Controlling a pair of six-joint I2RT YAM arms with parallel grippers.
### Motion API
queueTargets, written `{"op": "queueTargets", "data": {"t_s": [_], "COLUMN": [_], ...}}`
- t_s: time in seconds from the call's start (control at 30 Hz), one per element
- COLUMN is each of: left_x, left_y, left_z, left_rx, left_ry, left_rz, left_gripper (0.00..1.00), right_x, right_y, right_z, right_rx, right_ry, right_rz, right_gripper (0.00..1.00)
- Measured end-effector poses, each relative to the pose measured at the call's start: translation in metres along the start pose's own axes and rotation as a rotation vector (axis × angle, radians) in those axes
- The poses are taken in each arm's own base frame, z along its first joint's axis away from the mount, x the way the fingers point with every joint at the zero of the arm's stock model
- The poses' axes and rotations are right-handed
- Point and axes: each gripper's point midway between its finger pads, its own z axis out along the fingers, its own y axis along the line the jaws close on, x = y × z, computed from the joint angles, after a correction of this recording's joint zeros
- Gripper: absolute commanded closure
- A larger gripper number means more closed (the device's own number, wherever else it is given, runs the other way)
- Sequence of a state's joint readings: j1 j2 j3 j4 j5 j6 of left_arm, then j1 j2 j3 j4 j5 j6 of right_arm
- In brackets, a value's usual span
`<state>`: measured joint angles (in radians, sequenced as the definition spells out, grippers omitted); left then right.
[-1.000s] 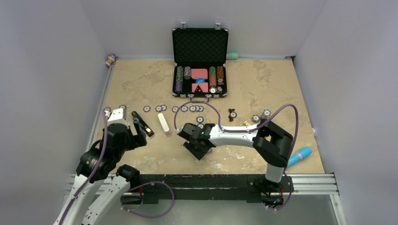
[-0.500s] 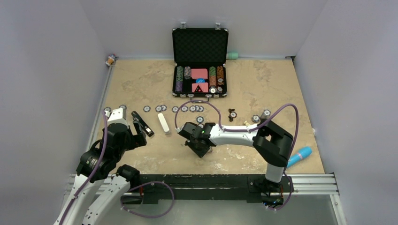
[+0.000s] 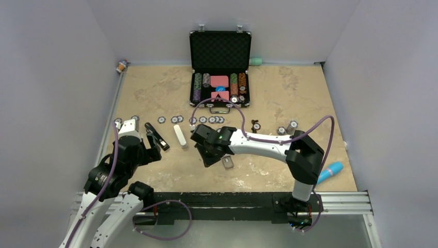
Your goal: Unload the staples from the stapler
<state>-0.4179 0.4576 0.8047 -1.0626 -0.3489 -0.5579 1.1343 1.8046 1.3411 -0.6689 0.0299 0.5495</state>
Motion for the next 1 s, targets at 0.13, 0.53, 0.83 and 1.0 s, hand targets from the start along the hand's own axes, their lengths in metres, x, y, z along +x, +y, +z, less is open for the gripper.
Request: {"op": "queueTargets", "data": {"t_s": [0.13,0.53,0.83,1.0], "left_x": [0.0,0.0,0.0,0.0], "left_y": [0.0,0.0,0.0,0.0], "left_z": [0.0,0.0,0.0,0.0], "left_rx": [-0.001,-0.002,-0.002,-0.001], "left_ry": [0.0,0.0,-0.001,-0.001], "left_rz": [-0.001,-0.002,-0.002,-0.003], "left_gripper": [0.07,0.07,0.07,0.07], "right_x": [-0.002,-0.013,0.012,0.018], "right_y": [0.0,-0.028,-0.035,-0.041], "right_z": [-0.008,-0.064,-0.058,-0.048], "right_rx": [0.002,-0.058,-0.053,-0.017], "right_ry": [0.004,-0.104,-0.049,-0.028], "right_rz": [0.158,0.708,0.942,1.033], "right_gripper": [1.0,1.0,1.0,1.0]}}
